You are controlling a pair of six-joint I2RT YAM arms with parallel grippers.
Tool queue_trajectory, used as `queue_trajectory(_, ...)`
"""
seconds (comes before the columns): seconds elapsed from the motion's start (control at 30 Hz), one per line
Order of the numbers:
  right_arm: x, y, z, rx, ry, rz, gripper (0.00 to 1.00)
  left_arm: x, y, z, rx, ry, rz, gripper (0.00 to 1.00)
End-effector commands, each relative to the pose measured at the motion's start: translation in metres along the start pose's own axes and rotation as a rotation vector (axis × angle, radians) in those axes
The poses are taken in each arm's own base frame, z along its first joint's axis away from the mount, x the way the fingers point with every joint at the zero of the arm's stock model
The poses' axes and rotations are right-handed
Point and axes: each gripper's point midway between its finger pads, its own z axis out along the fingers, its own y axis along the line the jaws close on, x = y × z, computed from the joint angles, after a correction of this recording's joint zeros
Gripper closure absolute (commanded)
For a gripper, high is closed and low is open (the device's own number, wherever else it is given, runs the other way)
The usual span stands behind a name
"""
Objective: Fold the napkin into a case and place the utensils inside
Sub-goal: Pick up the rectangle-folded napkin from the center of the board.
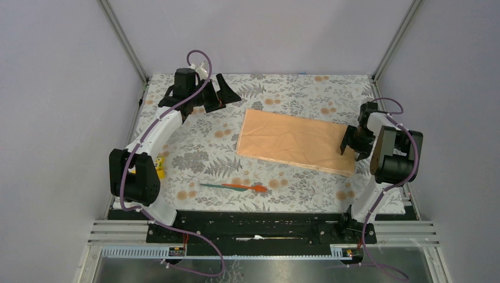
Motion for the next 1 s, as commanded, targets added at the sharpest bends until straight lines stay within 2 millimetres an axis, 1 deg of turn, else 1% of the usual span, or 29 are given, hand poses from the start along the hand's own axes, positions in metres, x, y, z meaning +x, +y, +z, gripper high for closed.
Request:
queue_trajectory(0.0,0.015,0.008,0.017,-0.054,0.040,-0.005,0.35,-0.010,-0.018,-0.007,0.059,-0.039,0.039,0.01)
queue_trajectory(0.07,0.019,0.011,0.024,-0.056,0.046,-0.004,0.42,-0.011,-0.019,-0.008,0.060,-0.042,0.044,0.01)
queue_trajectory(0.17,0.024,0.016,0.031,-0.045,0.040,-0.013,0.47,-0.011,-0.018,-0.008,0.055,-0.046,0.045,0.01)
queue_trajectory(0.2,0.023,0.019,0.032,-0.047,0.037,-0.018,0.50,-0.011,-0.018,-0.007,0.054,-0.045,0.044,0.01)
queue_trajectory(0.23,0.023,0.023,0.033,-0.057,0.034,-0.026,0.55,-0.011,-0.017,-0.006,0.052,-0.044,0.044,0.01)
queue_trajectory(0.27,0.021,0.025,0.034,-0.063,0.030,-0.028,0.64,-0.010,-0.016,-0.006,0.051,-0.041,0.044,0.01)
queue_trajectory(0.37,0.017,0.028,0.037,-0.075,0.036,-0.032,0.78,-0.010,-0.013,-0.004,0.042,-0.041,0.042,0.01)
queue_trajectory(0.47,0.012,0.024,0.033,-0.049,0.017,-0.032,0.94,-0.010,-0.012,-0.004,0.036,-0.044,0.046,0.01)
queue_trajectory(0.53,0.010,0.016,0.028,0.001,0.005,-0.026,1.00,-0.009,-0.011,-0.004,0.035,-0.041,0.044,0.01)
queue_trajectory(0.63,0.014,-0.004,0.016,0.109,0.003,-0.008,1.00,-0.009,-0.011,-0.003,0.036,-0.040,0.044,0.01)
queue_trajectory(0.67,0.013,-0.014,0.008,0.163,-0.013,-0.003,1.00,-0.009,-0.011,-0.004,0.037,-0.039,0.043,0.01)
queue_trajectory(0.77,0.006,-0.046,-0.010,0.331,-0.074,0.002,1.00,-0.009,-0.012,-0.004,0.039,-0.039,0.042,0.01)
queue_trajectory(0.8,0.003,-0.052,-0.015,0.365,-0.087,-0.002,1.00,-0.008,-0.013,-0.003,0.041,-0.037,0.040,0.01)
queue_trajectory(0.87,-0.006,-0.058,-0.026,0.401,-0.119,-0.016,1.00,-0.006,-0.013,-0.002,0.040,-0.033,0.044,0.01)
queue_trajectory(0.97,-0.018,-0.050,-0.036,0.380,-0.161,-0.041,1.00,-0.004,-0.015,-0.001,0.040,-0.030,0.049,0.01)
